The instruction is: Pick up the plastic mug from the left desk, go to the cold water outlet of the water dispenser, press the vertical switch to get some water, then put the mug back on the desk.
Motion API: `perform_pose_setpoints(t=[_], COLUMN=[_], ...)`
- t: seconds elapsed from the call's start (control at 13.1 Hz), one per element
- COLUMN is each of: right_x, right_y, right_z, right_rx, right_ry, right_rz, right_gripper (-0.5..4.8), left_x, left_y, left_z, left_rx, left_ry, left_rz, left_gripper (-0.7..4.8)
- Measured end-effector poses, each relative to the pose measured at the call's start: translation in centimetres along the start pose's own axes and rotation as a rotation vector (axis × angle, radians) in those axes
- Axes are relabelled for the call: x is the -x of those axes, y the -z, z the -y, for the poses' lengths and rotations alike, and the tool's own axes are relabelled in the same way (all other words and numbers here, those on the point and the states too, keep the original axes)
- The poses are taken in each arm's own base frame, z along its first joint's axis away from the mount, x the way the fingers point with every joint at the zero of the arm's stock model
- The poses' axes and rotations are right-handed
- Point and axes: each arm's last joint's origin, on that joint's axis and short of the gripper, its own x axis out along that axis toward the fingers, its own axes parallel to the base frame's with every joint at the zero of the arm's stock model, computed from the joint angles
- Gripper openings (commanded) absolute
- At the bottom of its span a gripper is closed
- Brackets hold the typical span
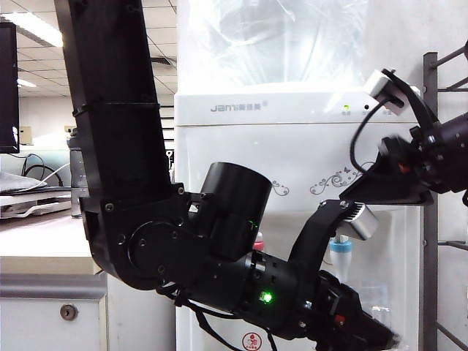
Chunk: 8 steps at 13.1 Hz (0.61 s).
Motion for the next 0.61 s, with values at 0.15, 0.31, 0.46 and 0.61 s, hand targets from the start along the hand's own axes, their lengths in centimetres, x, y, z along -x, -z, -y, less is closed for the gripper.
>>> perform_pose_setpoints(t=[0.15, 0.31, 0.46, 0.61], right_x=[0.0, 0.0, 0.0, 0.0], right_y=[0.01, 0.01, 0.01, 0.02], right_z=[-0.01, -0.01, 0.0, -0.03], right_rx=[0.136, 0.224, 0.363, 0.449], right_ry=[-0.003, -0.002, 0.0, -0.008], right_rz=[0.0, 0.0, -0.001, 0.001], right_gripper=[-0.01, -0.01, -0.01, -0.01], left_x=[0.0, 0.0, 0.0, 0.0], left_y=[0.0, 0.0, 0.0, 0.0], left_z=[0.0, 0.0, 0.0, 0.0], left_rx=[0.0, 0.0, 0.0, 0.0], left_ry=[0.0, 0.0, 0.0, 0.0], left_rz=[0.0, 0.0, 0.0, 0.0], left_gripper=[-0.06, -0.06, -0.06, -0.06])
